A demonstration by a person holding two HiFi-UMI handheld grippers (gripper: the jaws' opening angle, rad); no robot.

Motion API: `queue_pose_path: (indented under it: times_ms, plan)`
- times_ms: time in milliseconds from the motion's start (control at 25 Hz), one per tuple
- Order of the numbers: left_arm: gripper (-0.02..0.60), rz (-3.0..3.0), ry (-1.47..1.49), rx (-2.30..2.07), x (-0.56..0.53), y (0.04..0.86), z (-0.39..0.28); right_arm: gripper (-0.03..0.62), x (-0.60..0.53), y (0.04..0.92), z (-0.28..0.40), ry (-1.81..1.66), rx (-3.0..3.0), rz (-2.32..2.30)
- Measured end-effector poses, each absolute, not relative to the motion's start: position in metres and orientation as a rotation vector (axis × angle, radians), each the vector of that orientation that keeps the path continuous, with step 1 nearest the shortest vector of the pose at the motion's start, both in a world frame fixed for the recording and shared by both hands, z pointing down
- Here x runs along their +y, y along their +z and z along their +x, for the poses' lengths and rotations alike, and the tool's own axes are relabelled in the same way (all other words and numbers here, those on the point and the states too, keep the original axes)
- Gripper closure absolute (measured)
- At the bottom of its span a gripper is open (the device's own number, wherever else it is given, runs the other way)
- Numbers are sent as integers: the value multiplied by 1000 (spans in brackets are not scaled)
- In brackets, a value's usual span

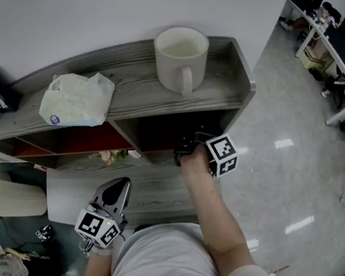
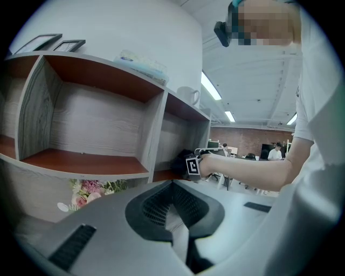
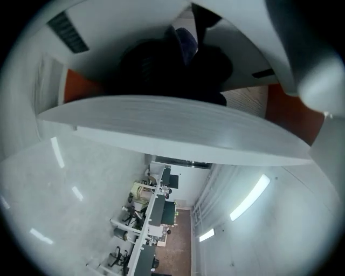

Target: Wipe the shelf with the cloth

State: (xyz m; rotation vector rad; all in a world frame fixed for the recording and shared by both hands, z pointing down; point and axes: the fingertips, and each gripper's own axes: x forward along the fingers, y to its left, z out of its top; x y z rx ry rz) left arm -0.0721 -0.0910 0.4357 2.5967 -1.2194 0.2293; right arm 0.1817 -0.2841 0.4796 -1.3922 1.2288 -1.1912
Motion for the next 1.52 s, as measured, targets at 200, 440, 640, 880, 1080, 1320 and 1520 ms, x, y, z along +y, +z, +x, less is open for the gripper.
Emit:
queue_pose_path:
  times_ms: [200, 440, 640, 880, 1080, 1320, 1520]
  plan:
    - [568, 2598, 224, -1216, -89, 437, -72, 494, -272, 496, 181, -1271, 1181, -1403]
    - [568, 2610, 219, -1190, -88, 438, -64, 494, -258, 505, 178, -1375, 1163, -1428]
    - [568, 2622, 217, -1165, -86, 438, -58, 491, -252, 502, 172, -1408, 1219, -1343]
    - [568, 2631, 218, -1139, -83, 440, -52, 342, -246, 487, 152, -1445, 1388, -1208]
    - [568, 2635, 218, -1125, -83, 441, -50, 298, -231, 485, 145, -1431, 1555, -1261]
    - [568, 2630, 218, -1119, -82, 444, -50, 295, -203, 482, 141, -1320, 1826, -1464]
    - [568, 2627, 218, -1112, -84, 446, -49, 295, -194, 468, 140, -980, 2125, -1718]
